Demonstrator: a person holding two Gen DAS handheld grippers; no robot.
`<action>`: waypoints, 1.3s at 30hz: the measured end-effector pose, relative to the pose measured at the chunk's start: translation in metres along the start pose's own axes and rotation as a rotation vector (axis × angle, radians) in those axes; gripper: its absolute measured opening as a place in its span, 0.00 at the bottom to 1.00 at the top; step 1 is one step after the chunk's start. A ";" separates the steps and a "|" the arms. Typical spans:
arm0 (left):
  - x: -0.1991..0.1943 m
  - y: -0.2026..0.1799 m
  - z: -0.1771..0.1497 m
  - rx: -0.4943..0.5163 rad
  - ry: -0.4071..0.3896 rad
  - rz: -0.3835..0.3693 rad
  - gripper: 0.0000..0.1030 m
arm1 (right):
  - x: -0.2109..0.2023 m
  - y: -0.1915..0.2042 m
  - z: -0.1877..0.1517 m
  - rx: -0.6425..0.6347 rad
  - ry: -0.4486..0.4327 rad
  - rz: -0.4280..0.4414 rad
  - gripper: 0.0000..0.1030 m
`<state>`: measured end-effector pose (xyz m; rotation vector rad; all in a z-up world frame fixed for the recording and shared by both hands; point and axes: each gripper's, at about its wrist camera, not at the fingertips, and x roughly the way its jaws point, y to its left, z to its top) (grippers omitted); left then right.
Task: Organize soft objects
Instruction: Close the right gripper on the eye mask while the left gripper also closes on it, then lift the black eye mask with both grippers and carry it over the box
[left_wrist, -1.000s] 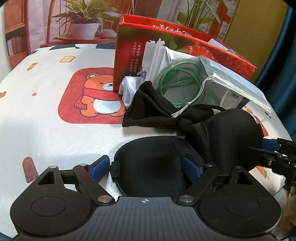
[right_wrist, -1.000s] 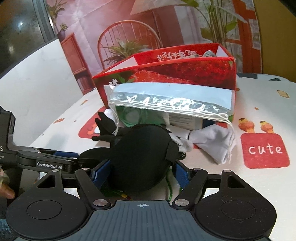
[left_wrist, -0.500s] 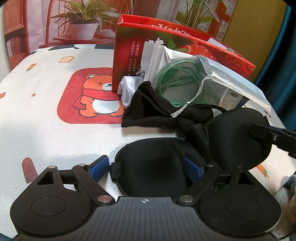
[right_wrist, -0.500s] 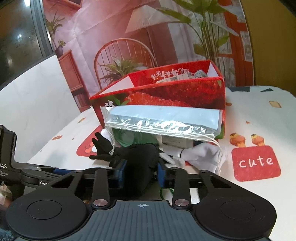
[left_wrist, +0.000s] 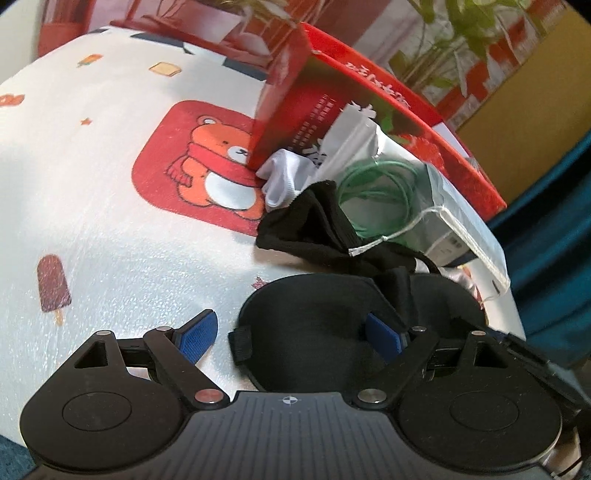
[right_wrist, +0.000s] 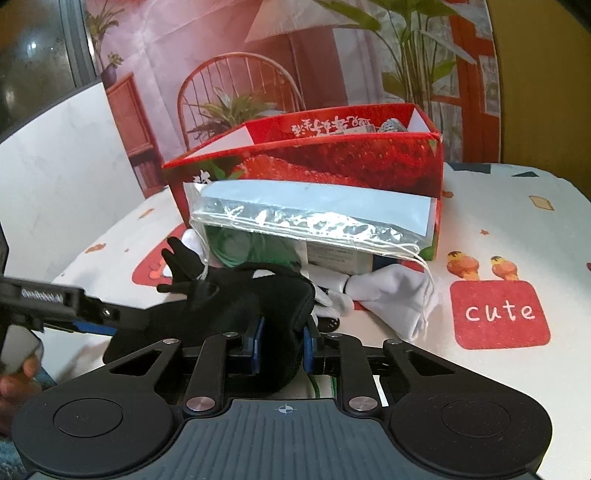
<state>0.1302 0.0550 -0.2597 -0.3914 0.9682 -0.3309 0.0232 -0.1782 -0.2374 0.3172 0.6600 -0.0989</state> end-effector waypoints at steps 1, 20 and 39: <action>0.000 0.001 0.000 -0.009 0.001 -0.005 0.87 | 0.001 0.000 0.000 -0.001 0.005 -0.003 0.18; 0.008 0.002 -0.004 -0.065 0.024 -0.109 0.87 | 0.004 -0.002 -0.001 0.002 0.024 -0.007 0.18; -0.007 -0.004 -0.002 0.051 -0.094 0.038 0.24 | -0.012 -0.019 0.004 0.104 -0.039 0.016 0.29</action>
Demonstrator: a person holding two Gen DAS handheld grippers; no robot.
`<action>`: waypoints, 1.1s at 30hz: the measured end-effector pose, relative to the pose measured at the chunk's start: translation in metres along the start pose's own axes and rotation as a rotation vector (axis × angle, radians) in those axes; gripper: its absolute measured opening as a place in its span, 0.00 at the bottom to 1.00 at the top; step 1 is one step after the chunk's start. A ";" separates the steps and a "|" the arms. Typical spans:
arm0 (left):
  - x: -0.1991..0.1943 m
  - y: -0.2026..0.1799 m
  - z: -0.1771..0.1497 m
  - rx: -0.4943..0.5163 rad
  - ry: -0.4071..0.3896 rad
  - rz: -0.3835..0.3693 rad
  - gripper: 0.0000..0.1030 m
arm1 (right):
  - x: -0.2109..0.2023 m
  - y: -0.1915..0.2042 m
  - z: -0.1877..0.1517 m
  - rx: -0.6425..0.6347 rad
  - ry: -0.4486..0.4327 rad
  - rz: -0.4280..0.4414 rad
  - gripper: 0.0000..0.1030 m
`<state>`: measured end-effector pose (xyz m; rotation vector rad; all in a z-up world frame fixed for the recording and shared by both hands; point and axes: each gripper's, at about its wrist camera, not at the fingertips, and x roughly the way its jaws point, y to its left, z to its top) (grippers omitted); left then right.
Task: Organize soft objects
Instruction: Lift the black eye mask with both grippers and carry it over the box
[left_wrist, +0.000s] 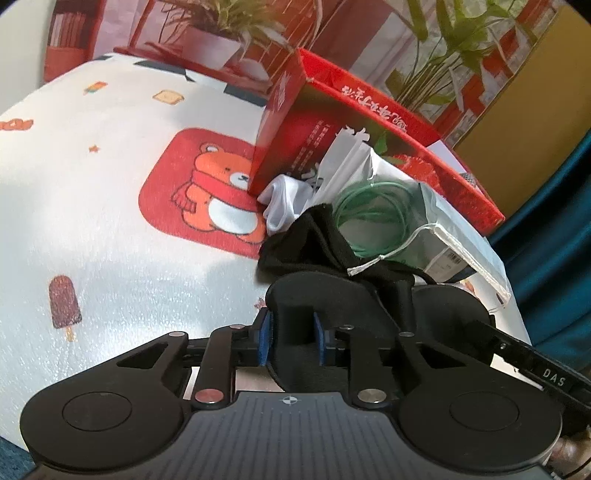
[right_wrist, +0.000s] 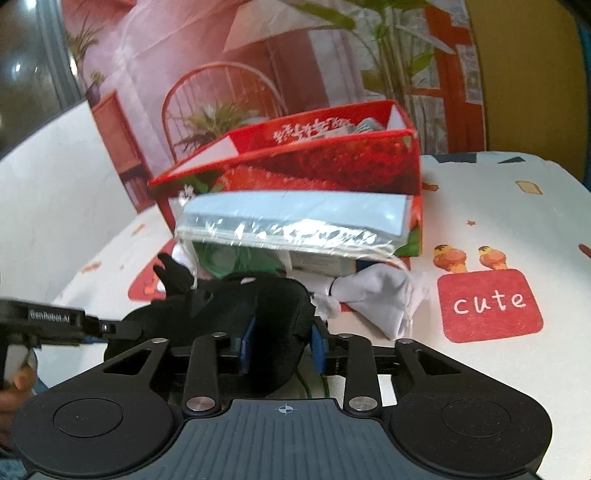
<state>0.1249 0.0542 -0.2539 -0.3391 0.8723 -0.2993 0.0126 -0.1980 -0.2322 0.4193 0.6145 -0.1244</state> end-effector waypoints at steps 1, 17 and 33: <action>-0.001 -0.002 0.000 0.008 -0.004 0.006 0.24 | -0.001 -0.001 0.001 0.004 -0.005 0.003 0.29; -0.045 -0.025 0.007 0.129 -0.172 0.029 0.16 | -0.028 0.014 0.017 -0.079 -0.099 0.058 0.09; -0.115 -0.054 0.029 0.197 -0.400 0.012 0.16 | -0.067 0.049 0.085 -0.237 -0.253 0.124 0.09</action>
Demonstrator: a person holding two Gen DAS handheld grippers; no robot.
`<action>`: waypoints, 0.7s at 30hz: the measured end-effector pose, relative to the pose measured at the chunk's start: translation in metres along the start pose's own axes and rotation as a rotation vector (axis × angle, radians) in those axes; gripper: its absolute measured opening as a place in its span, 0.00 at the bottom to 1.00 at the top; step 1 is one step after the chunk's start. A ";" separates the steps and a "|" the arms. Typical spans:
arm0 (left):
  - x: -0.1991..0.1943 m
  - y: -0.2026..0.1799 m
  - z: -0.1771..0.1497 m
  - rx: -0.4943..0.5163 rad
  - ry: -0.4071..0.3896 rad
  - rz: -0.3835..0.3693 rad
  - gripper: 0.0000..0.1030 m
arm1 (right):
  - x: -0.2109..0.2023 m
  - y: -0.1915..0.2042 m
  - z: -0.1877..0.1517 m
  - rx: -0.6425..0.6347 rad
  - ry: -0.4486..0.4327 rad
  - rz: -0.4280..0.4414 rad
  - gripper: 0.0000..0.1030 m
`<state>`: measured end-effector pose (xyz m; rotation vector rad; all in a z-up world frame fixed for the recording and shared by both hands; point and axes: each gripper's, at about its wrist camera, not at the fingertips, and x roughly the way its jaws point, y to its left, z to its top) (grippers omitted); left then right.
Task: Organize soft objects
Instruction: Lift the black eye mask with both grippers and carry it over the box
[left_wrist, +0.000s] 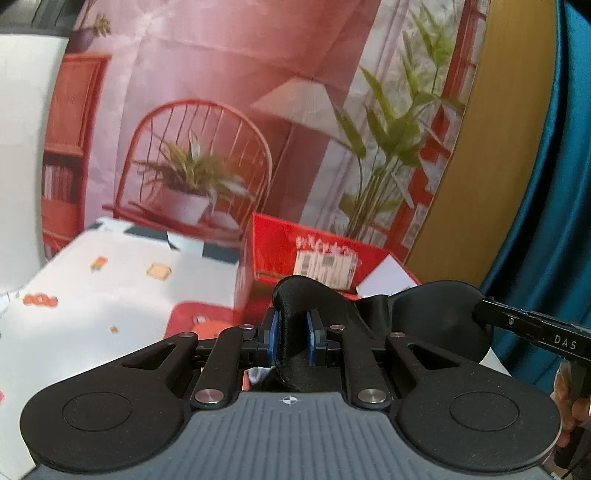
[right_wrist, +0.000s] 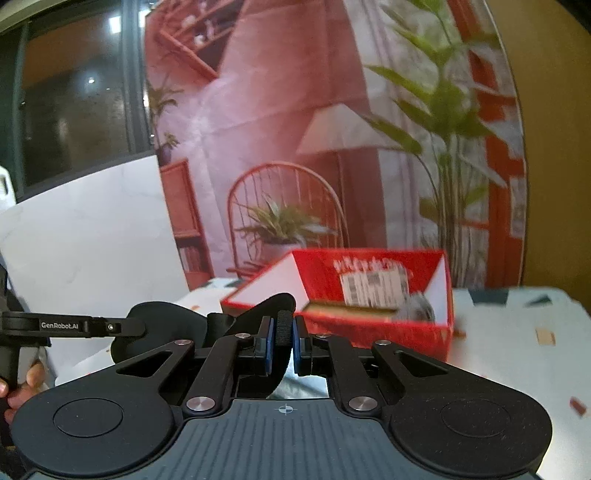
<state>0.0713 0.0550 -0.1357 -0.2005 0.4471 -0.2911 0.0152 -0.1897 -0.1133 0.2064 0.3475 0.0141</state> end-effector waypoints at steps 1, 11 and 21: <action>0.002 -0.002 0.003 0.007 -0.006 0.001 0.16 | 0.002 0.001 0.004 -0.006 -0.003 0.004 0.09; 0.039 -0.030 0.064 0.162 -0.084 0.024 0.16 | 0.039 -0.006 0.056 -0.097 -0.024 -0.027 0.09; 0.131 -0.051 0.110 0.230 -0.059 0.098 0.16 | 0.113 -0.053 0.099 -0.136 0.009 -0.102 0.09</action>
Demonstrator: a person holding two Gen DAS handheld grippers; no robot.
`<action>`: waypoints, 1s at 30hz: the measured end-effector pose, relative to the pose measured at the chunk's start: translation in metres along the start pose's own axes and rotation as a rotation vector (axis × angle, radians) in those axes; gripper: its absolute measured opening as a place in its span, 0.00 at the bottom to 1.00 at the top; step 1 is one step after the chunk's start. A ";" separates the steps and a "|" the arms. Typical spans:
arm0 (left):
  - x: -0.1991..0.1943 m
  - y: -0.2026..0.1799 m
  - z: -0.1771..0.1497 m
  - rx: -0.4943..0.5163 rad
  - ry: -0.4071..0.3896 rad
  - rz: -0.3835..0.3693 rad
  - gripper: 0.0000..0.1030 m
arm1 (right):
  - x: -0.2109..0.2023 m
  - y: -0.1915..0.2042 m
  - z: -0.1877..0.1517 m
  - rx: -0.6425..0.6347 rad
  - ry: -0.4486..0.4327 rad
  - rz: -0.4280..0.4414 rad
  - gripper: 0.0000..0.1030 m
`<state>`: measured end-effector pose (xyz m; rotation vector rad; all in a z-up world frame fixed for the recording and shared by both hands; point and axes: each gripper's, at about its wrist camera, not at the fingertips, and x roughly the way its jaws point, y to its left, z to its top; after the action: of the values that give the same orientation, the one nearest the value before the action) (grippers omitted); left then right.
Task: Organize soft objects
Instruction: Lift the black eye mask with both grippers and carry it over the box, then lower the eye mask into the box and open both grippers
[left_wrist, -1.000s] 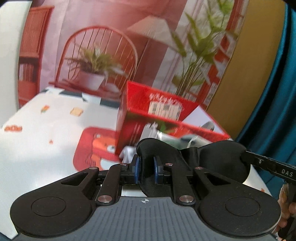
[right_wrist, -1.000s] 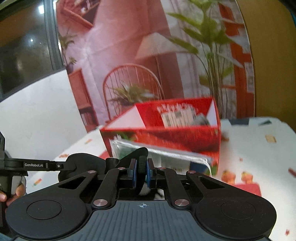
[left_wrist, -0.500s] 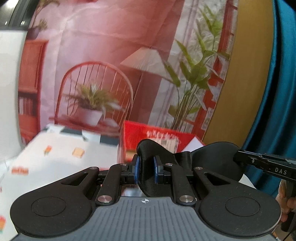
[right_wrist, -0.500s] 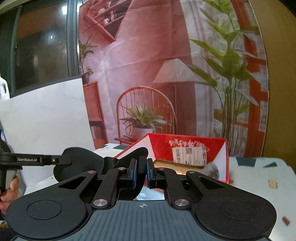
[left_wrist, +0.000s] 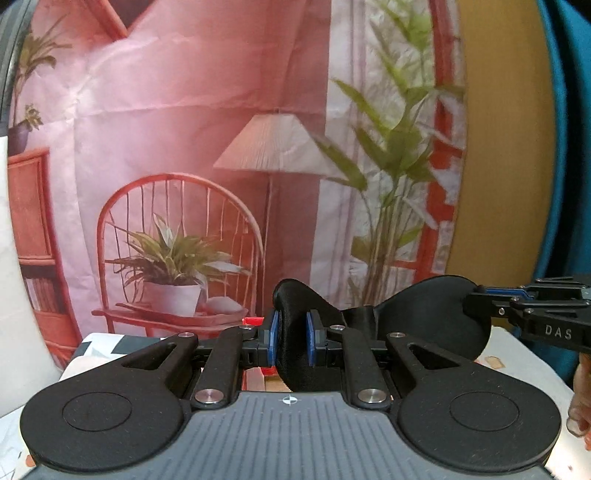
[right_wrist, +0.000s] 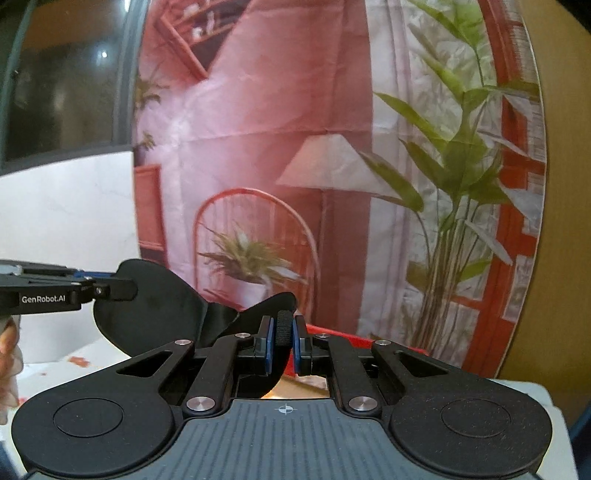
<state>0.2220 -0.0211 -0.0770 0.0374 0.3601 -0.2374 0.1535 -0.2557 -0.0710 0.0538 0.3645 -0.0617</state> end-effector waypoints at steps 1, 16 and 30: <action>0.012 -0.001 0.002 -0.002 0.013 0.004 0.16 | 0.011 -0.006 0.001 0.000 0.010 -0.011 0.09; 0.149 -0.012 -0.033 0.038 0.361 -0.015 0.16 | 0.133 -0.044 -0.036 0.066 0.329 -0.079 0.09; 0.157 -0.018 -0.043 0.051 0.443 -0.092 0.19 | 0.151 -0.041 -0.065 0.123 0.453 -0.101 0.10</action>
<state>0.3454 -0.0700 -0.1721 0.1249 0.7980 -0.3294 0.2684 -0.2997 -0.1873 0.1725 0.8159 -0.1736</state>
